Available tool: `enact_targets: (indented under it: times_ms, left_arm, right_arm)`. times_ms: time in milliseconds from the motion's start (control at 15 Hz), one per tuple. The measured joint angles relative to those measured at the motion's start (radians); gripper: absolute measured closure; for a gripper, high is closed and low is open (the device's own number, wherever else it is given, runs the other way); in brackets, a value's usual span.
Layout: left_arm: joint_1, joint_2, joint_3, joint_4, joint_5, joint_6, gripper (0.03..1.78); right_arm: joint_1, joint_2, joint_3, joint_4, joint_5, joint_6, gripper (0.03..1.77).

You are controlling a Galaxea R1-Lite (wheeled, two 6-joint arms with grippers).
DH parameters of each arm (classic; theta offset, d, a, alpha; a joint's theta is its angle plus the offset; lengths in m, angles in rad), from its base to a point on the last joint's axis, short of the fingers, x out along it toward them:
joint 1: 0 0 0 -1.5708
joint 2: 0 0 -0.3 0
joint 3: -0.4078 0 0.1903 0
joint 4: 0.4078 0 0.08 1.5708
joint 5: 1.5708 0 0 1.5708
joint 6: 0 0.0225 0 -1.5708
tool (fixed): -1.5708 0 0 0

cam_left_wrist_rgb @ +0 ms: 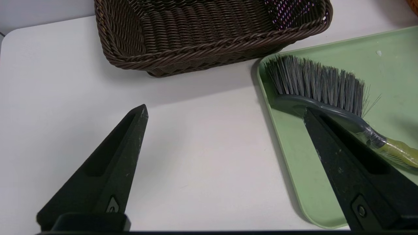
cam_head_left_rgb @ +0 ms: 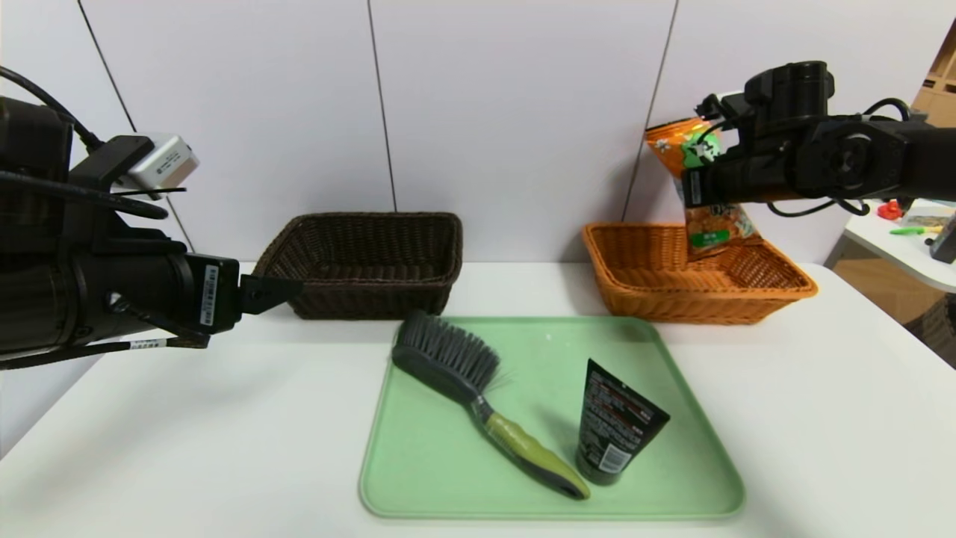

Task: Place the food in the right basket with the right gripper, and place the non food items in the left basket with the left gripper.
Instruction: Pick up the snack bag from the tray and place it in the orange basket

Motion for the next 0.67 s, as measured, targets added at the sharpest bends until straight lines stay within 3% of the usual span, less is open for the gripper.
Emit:
enact_targets:
  times_ms: [67,333,667]
  left_arm:
    - [0.000,0.000,0.001,0.000,0.000,0.000,0.12]
    - [0.000,0.002,0.000,0.000,0.000,0.000,0.12]
    - [0.000,0.004,-0.002,-0.002,0.000,0.000,0.12]
  right_arm:
    - [-0.002,0.010,-0.004,0.000,-0.001,-0.005,1.40]
    - [-0.008,0.036,-0.020,0.000,-0.002,-0.001,0.89]
    - [-0.020,0.035,-0.021,0.000,0.004,0.012,0.51]
